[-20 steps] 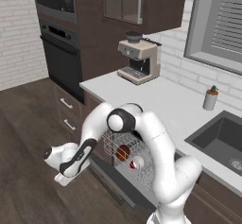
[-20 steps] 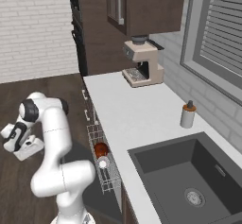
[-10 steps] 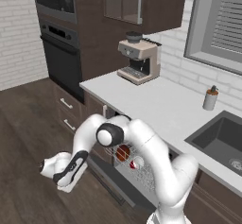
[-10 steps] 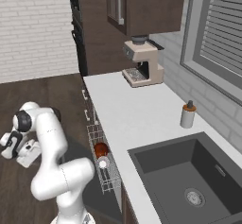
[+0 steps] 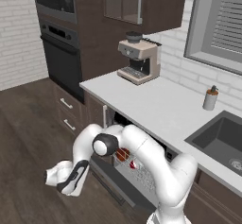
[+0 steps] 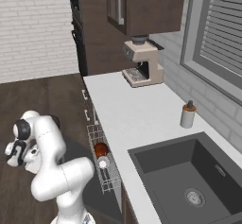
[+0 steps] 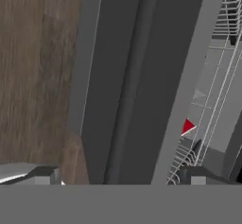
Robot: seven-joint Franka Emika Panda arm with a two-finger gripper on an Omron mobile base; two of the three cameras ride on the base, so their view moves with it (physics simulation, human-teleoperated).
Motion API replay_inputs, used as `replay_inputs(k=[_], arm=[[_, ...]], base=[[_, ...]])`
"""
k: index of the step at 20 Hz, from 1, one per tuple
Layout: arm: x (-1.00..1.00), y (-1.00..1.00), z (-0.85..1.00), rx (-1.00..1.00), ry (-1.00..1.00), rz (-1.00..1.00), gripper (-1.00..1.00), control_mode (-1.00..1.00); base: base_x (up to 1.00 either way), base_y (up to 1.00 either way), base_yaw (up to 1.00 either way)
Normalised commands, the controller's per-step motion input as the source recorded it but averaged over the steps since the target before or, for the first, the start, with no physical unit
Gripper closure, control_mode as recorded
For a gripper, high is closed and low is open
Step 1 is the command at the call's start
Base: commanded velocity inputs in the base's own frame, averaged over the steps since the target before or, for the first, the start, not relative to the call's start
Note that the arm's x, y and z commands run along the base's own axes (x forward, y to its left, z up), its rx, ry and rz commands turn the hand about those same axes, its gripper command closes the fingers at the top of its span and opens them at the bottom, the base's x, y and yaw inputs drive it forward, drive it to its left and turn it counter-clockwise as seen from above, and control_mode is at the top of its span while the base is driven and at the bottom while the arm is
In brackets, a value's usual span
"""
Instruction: Pick up the cup and bowl from the counter, place them in the dishwasher, and close the dishwasher door.
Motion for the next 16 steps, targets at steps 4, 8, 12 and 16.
replay_inputs(k=[4, 8, 12, 16], arm=[[0.43, -0.08, -0.49, -0.18, 0.13, 0.06, -1.00, -1.00], [0.53, -0.01, -0.75, -0.23, 0.10, 0.06, -1.00, -1.00], [0.66, 0.04, -1.00, -0.32, 0.03, 0.09, -1.00, -1.00], [0.72, 0.13, -1.00, -0.33, 0.00, 0.14, -1.00, -1.00]], base=[[0.00, 0.00, 0.00], [0.00, 0.00, 0.00], [0.00, 0.00, 0.00], [0.00, 0.00, 0.00]])
